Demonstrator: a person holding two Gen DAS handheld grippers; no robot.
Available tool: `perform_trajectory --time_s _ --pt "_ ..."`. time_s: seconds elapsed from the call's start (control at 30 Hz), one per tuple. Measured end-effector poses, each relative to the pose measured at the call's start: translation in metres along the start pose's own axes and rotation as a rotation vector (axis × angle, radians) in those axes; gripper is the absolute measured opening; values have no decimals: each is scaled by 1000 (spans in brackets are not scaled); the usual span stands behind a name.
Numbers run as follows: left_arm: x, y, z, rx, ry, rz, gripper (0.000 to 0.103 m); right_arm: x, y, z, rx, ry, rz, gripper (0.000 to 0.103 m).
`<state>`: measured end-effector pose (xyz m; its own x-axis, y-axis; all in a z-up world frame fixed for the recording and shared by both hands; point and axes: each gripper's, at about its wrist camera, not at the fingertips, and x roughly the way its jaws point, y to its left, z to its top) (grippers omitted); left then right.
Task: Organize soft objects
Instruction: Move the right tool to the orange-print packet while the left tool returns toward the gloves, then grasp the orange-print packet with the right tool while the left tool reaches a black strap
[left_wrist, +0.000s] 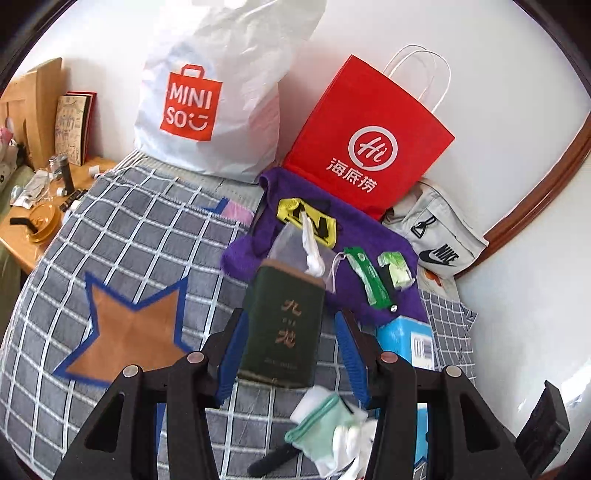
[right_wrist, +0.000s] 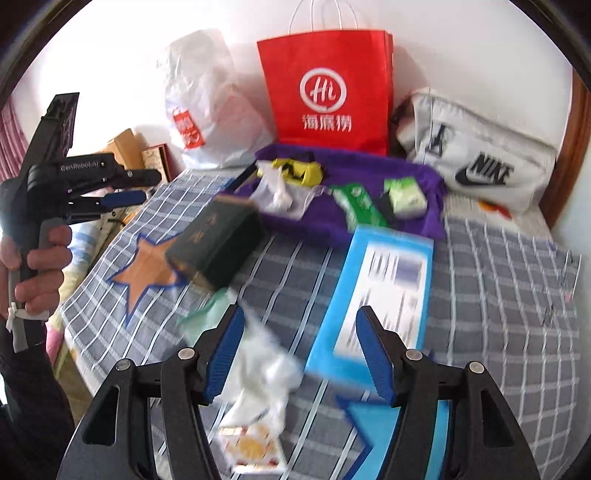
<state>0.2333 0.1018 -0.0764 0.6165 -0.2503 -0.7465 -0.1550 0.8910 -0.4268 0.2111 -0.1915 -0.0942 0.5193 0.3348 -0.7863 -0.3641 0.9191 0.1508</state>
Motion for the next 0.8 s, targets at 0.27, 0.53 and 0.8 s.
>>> perform_trajectory --time_s 0.27,0.53,0.8 --pt "-16 4 -39 10 1 -3 47 0 14 -65 -9 75 39 64" --pt "-16 8 -69 25 18 -17 49 12 36 -105 -81 119 47 67" --pt "-2 20 -93 44 60 8 49 32 41 -123 -98 149 29 68"
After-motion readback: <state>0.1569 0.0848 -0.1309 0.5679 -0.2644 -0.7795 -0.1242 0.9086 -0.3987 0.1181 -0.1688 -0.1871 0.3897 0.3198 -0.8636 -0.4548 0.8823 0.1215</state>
